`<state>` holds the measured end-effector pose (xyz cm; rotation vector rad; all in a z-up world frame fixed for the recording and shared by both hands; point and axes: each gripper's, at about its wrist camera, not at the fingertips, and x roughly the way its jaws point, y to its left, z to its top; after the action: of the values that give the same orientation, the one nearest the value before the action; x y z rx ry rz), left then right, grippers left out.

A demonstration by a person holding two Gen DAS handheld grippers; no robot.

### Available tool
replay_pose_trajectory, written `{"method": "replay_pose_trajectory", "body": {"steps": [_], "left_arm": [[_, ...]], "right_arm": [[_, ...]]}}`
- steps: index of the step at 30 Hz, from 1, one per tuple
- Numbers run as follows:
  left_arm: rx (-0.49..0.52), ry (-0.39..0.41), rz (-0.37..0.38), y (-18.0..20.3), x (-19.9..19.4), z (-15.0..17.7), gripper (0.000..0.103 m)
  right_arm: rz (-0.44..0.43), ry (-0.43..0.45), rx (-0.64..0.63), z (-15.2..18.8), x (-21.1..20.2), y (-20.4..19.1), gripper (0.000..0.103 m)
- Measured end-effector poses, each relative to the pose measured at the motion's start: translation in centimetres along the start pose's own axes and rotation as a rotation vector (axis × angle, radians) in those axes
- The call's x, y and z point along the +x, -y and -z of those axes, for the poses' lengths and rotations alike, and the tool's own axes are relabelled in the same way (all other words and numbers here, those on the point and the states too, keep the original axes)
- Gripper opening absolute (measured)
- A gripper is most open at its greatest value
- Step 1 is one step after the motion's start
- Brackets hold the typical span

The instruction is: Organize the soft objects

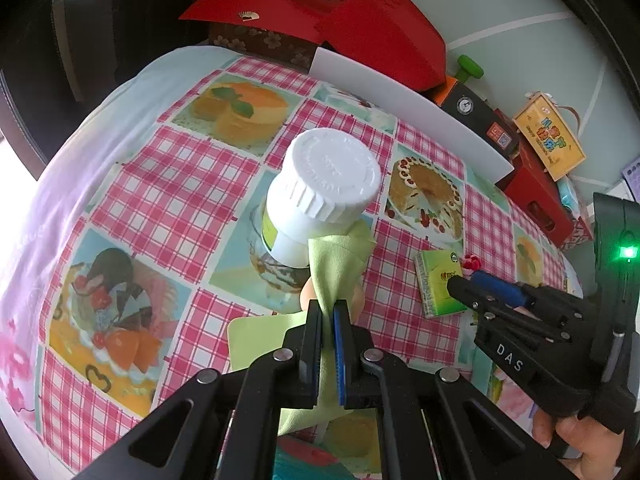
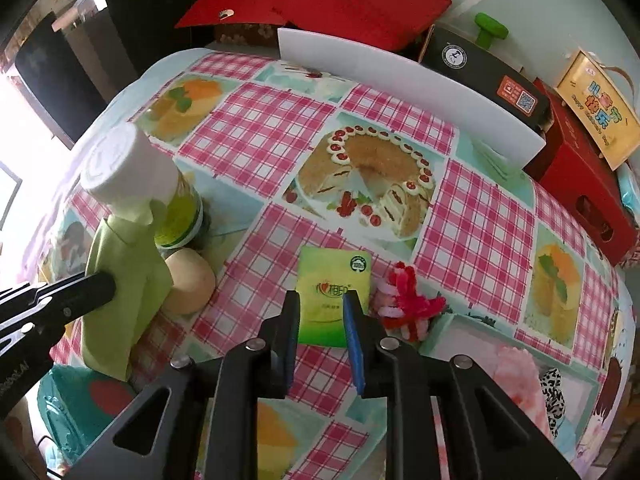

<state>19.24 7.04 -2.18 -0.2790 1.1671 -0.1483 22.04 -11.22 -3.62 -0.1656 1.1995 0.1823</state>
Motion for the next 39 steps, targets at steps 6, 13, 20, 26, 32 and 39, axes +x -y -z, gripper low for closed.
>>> {"method": "replay_pose_trajectory", "body": {"steps": [6, 13, 20, 26, 32, 39], "left_arm": [[-0.001, -0.004, 0.003, 0.0, 0.1, 0.0, 0.006], [-0.002, -0.01, -0.003, -0.2, 0.3, 0.0, 0.006], [-0.002, -0.009, -0.005, -0.1, 0.3, 0.0, 0.006], [0.004, -0.002, -0.011, 0.0, 0.2, 0.0, 0.006], [0.026, 0.006, -0.023, 0.9, -0.1, 0.3, 0.006], [0.067, 0.036, -0.036, 2.5, -1.1, 0.7, 0.006]], "right_arm": [[0.021, -0.006, 0.035, -0.4, 0.9, 0.7, 0.055], [0.041, -0.07, 0.039, 0.2, 3.7, 0.3, 0.055], [0.026, -0.059, 0.057, 0.7, 3.5, 0.2, 0.049], [0.028, -0.009, 0.078, 1.7, 0.8, -0.1, 0.049], [0.004, 0.05, 0.111, 4.7, -2.9, 0.1, 0.049], [0.013, 0.107, 0.201, 8.5, -6.2, 2.4, 0.049]]}}
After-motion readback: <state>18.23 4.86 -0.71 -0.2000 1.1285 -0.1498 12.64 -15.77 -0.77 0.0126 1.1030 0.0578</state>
